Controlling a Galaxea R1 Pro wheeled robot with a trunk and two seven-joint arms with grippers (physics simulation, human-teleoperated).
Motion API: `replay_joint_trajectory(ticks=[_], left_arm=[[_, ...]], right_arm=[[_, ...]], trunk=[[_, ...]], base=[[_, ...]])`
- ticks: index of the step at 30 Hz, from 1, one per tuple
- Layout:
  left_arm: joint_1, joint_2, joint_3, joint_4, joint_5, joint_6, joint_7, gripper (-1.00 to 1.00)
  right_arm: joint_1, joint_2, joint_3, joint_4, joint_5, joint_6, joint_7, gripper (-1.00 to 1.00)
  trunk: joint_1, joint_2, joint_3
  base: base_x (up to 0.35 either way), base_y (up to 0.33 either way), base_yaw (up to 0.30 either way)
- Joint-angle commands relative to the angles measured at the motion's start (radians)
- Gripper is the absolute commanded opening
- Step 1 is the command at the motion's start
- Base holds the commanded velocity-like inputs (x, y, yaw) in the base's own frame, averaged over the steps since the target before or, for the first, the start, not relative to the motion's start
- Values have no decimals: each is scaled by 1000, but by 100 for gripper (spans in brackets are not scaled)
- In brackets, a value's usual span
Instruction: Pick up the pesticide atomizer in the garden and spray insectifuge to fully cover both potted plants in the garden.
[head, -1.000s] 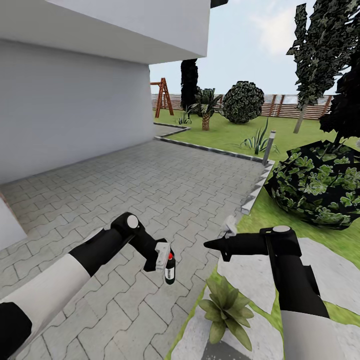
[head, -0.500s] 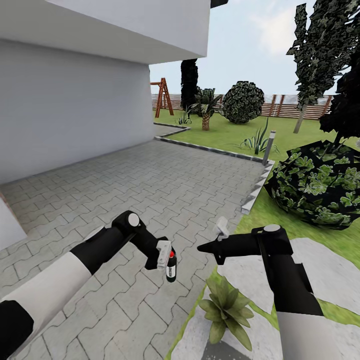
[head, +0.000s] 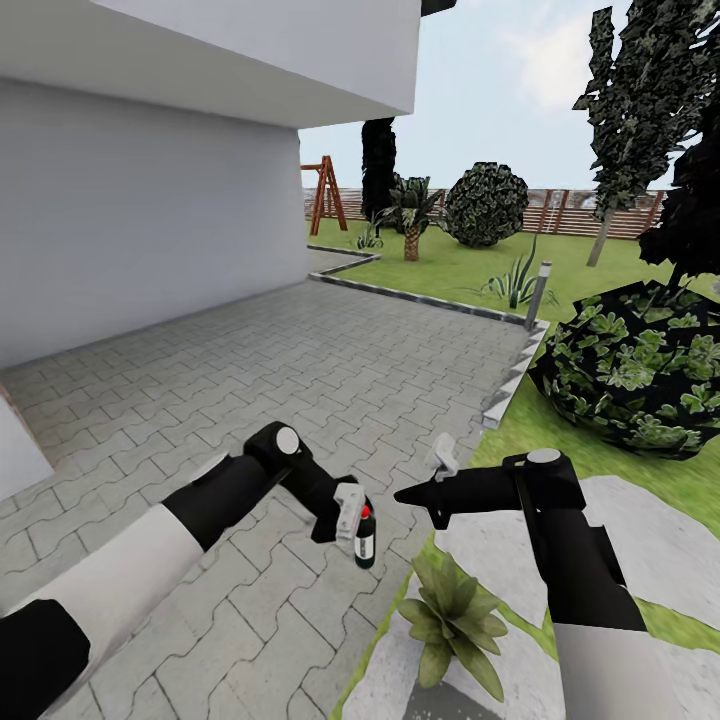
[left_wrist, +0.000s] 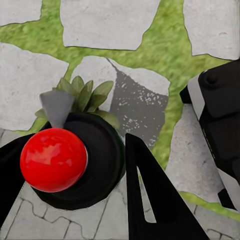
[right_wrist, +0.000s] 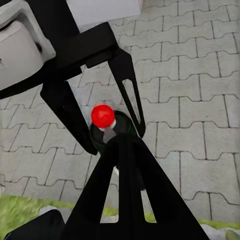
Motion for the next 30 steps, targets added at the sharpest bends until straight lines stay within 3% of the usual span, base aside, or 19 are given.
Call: replay_joint_trajectory(ticks=[1, 20, 30], left_arm=[[-1, -5, -2, -2, -2, 10, -3, -100], [-1, -59, -2, -1, -2, 10, 0, -100], [-4, -63, -2, -2, -2, 10, 1, -100]], right_arm=[[-1, 2, -2, -1, 9, 10, 10, -100], [-2, 3, -2, -1, 9, 10, 7, -100], [-2, 3, -2, -1, 9, 10, 7, -100]], trunk=[[1, -2, -2], [1, -2, -2], [1, -2, -2]], base=[[0, 0, 0], [0, 0, 0], [0, 0, 0]])
